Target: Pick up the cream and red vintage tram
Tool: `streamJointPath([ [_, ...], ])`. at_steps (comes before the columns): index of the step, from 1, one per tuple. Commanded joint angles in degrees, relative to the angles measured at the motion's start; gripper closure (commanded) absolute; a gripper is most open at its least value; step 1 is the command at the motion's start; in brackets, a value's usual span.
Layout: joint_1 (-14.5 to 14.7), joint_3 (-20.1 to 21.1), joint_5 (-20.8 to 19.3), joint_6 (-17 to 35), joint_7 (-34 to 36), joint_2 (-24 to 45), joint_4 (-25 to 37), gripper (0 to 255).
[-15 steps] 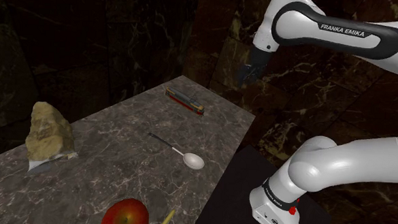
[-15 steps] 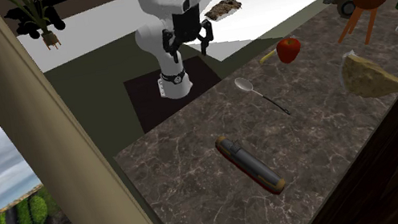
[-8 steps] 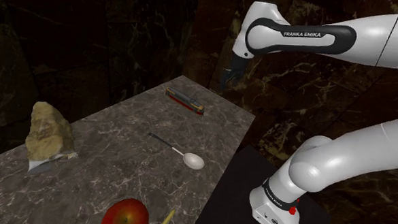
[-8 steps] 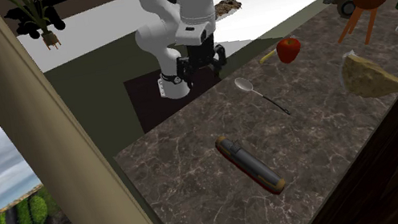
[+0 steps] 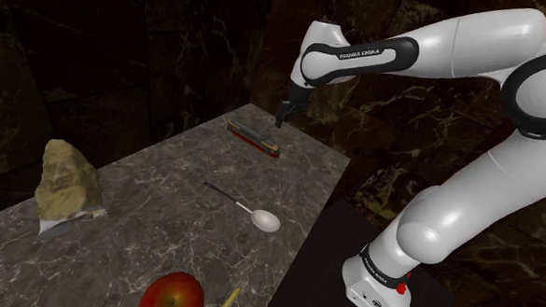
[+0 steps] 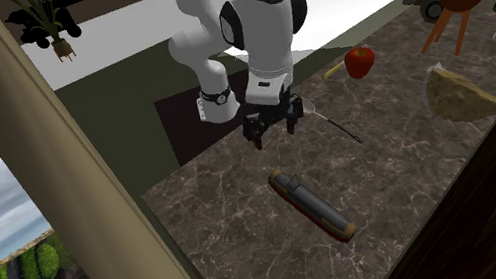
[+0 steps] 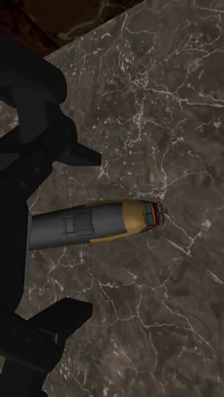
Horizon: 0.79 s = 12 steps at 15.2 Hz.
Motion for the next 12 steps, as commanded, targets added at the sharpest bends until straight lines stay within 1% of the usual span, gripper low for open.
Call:
streamJointPath([
  [1, 0.2, 0.0, 0.4, 2.6, -0.7, 4.4, 2.2, 0],
  [6, 0.6, 0.3, 1.6, 7.1, -2.5, 15.1, 9.0, 0],
  [10, 0.7, 0.8, 2.4, 9.5, -3.8, 23.7, 15.9, 0],
  [12, 0.7, 0.9, 2.4, 10.3, -3.9, 24.7, 16.1, 0],
])
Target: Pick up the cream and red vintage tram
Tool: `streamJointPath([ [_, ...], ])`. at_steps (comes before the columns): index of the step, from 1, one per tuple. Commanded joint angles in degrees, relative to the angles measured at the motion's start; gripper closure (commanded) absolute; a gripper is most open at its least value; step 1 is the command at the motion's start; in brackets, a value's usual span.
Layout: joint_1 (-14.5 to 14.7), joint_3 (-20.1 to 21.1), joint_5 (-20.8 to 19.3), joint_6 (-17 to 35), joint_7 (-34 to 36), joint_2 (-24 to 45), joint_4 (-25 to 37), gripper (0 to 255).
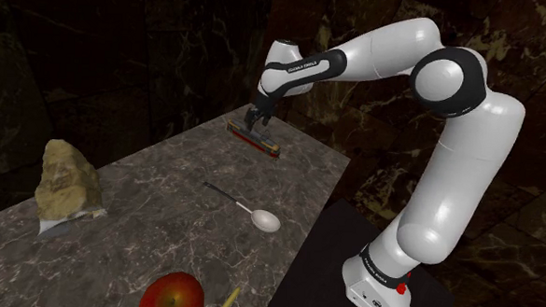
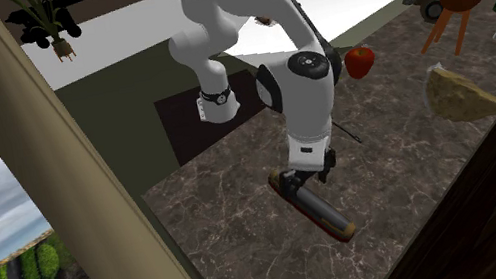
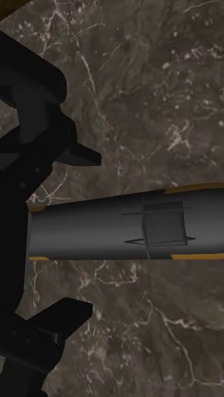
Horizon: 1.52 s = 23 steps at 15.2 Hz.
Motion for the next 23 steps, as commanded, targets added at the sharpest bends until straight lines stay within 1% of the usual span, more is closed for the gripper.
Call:
streamJointPath([
  [1, -0.1, 0.0, 0.1, 1.3, -0.2, 1.3, 0.1, 0],
  [6, -0.1, 0.1, 0.2, 5.0, -0.3, 3.8, -1.1, 0],
  [8, -0.1, 0.1, 0.2, 5.0, -0.3, 3.8, -1.1, 0],
  [9, -0.1, 0.1, 0.2, 5.0, -0.3, 3.8, -1.2, 255],
  [18, -0.1, 0.1, 0.2, 5.0, -0.3, 3.8, -1.1, 255],
  [23, -0.1, 0.0, 0.1, 1.7, -0.2, 1.5, -0.1, 255],
])
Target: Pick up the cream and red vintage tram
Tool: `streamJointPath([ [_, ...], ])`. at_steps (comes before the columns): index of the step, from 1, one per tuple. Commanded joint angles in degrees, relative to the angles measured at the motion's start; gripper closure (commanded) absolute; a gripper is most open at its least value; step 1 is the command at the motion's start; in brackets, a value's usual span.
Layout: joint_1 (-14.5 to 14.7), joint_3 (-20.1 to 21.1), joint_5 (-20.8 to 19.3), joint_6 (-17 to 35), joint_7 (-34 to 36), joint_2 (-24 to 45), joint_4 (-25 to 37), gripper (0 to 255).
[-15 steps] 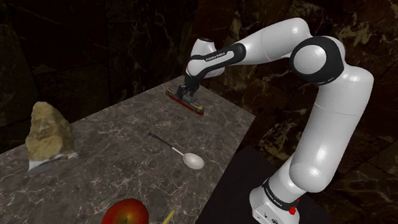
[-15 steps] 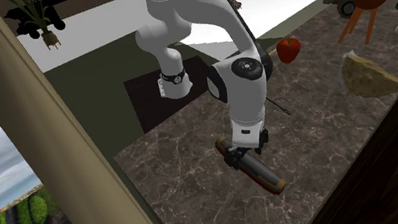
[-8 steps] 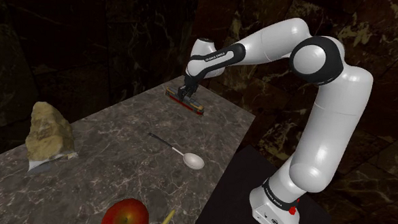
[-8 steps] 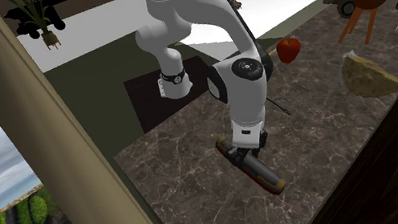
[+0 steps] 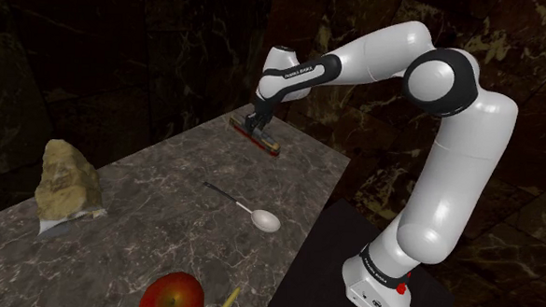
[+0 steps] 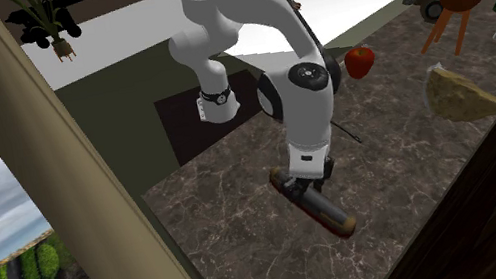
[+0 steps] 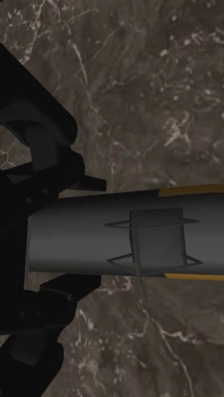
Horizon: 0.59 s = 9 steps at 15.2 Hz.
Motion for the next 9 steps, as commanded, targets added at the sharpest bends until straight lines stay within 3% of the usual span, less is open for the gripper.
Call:
streamJointPath([
  [1, 0.0, 0.0, 0.0, -1.3, 0.0, -0.9, 0.5, 255],
  [9, 0.0, -0.1, -0.2, -6.7, 0.1, -3.8, 2.9, 255],
])
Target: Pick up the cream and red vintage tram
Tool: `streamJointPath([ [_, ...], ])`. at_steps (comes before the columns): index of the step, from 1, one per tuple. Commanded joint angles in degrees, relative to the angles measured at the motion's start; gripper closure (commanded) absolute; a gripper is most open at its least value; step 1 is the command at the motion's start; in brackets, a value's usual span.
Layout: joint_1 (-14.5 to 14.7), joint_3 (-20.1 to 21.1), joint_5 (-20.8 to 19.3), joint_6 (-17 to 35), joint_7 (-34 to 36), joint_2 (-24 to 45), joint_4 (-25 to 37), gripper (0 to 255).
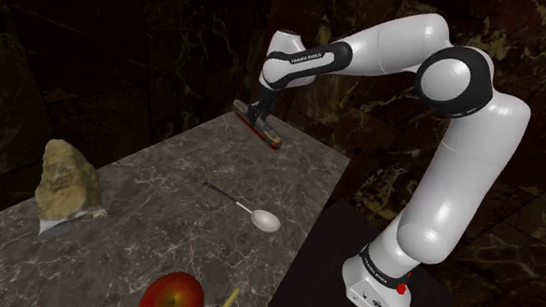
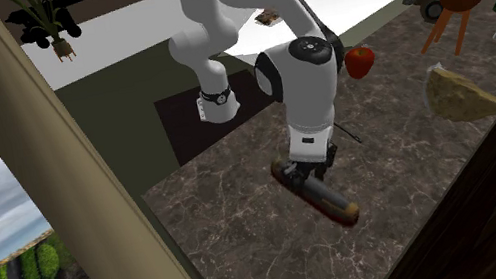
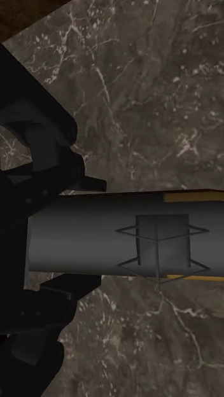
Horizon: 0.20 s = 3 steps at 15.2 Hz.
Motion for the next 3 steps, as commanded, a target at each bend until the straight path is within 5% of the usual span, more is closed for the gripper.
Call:
streamJointPath([
  [1, 0.0, 0.0, 0.0, -1.3, 0.0, -0.6, 0.7, 255],
  [3, 0.0, 0.0, 0.0, -1.4, 0.0, -0.7, 0.8, 255],
])
